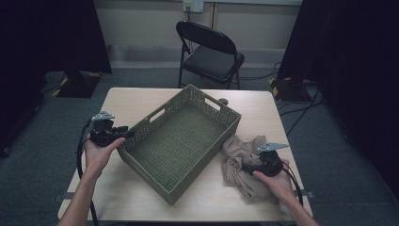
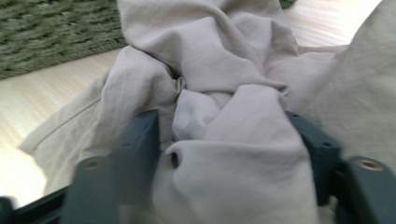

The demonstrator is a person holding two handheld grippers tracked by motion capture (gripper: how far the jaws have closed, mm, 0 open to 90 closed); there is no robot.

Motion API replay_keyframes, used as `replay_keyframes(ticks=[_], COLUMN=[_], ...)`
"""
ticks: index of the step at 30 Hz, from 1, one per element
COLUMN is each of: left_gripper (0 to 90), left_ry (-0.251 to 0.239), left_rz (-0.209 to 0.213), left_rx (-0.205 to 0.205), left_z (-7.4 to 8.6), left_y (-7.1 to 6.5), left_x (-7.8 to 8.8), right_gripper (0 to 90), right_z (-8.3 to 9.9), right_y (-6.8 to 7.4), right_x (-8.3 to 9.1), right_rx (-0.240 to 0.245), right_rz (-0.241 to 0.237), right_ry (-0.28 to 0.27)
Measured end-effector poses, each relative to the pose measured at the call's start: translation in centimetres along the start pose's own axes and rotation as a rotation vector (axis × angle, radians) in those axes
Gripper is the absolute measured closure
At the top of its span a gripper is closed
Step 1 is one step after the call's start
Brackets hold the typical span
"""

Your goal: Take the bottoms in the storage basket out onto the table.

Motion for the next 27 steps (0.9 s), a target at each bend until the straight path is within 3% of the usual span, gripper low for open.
replay_keyframes(ticks=[3,6,10,14,18,23,24,27], left_gripper=[69.6,74.8,69.9,68.8,63.9,61.4,56.1,59.9], left_ry=[0.009,0.006,0.025,0.052,0.082,0.118,0.122,0.104], left_rz=[-0.003,0.038,0.054,0.043,0.063,0.074,0.066,0.037], left_rx=[-0.004,0.014,0.001,-0.02,0.003,-0.018,-0.022,-0.02], left_z=[0.1,-0.1,-0.2,-0.3,-0.3,-0.2,-0.3,-1.0], left_y=[0.5,0.7,0.9,0.8,0.9,0.6,0.5,0.2], left_x=[-0.3,-0.4,-0.5,-0.5,-0.7,-0.9,-0.9,-1.0], right_gripper=[23.2,15.1,13.6,13.3,13.1,13.1,13.1,13.1], right_z=[-0.1,-0.1,0.6,1.0,1.3,1.3,1.3,1.3], right_y=[0.1,0.2,0.4,0.5,0.7,0.8,0.8,0.8], right_x=[0.6,1.4,1.4,0.8,0.3,0.2,0.2,0.1], right_rx=[-0.009,-0.023,-0.015,-0.019,-0.01,-0.004,-0.004,0.001], right_rz=[0.0,0.006,0.024,0.038,0.058,0.067,0.067,0.067], right_ry=[-0.019,-0.025,0.01,0.006,0.007,0.013,0.013,0.013])
Point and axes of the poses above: each handheld gripper's, and its own axes: x roughly backward along the jaws, z roughly out of its underside, y roughly to its left, the point moved 3 cm from there along -x, roughly forward along the jaws, and after that the axes turned 14 degrees about x, right-handed, at the moved point
